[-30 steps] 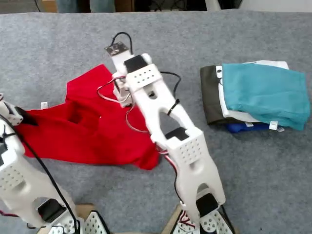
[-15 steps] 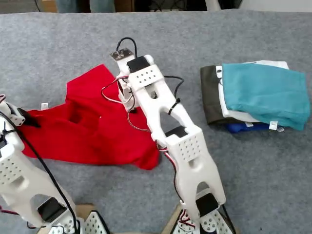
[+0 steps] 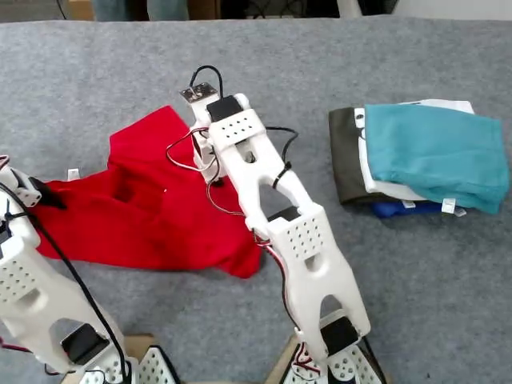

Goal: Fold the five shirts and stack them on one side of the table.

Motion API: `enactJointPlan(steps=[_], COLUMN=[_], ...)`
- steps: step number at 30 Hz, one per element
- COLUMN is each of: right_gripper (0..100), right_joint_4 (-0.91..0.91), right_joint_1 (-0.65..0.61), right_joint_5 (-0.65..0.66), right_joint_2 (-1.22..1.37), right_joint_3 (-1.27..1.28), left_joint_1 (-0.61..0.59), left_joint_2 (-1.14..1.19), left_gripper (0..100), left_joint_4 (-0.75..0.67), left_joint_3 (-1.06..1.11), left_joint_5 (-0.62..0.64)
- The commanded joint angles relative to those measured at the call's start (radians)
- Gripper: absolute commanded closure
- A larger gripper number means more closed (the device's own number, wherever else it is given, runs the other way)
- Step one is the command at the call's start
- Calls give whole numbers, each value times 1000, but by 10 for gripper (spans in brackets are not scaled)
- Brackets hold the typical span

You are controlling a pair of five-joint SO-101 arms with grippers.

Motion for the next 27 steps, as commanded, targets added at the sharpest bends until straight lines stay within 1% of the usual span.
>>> enactJointPlan(steps=[1,10,12,14,15,17,20,23,27], right_gripper=[860,861,895,978,987,972,985,984,984], right_joint_4=[-3,-3,-3,-3,-3,5,58,138,146], right_joint_1=[12,12,15,17,17,17,18,37,100], right_joint_5=[-8,-8,-9,-40,-54,-64,-69,-69,-66], right_joint_2=[2,105,119,119,117,114,96,64,-22], right_joint_3=[8,28,27,27,25,13,-48,-173,-303], left_joint_1=[-1,-1,-1,-2,-2,-2,5,5,-7], left_joint_2=[-8,-8,-8,-8,-12,-18,-21,-55,-123], left_gripper=[698,698,698,698,698,698,698,698,698], left_joint_4=[6,11,12,12,12,14,17,52,57], left_joint_3=[-44,-44,-44,-45,-47,-51,-54,-54,-51], left_joint_5=[6,6,6,6,6,6,6,6,8])
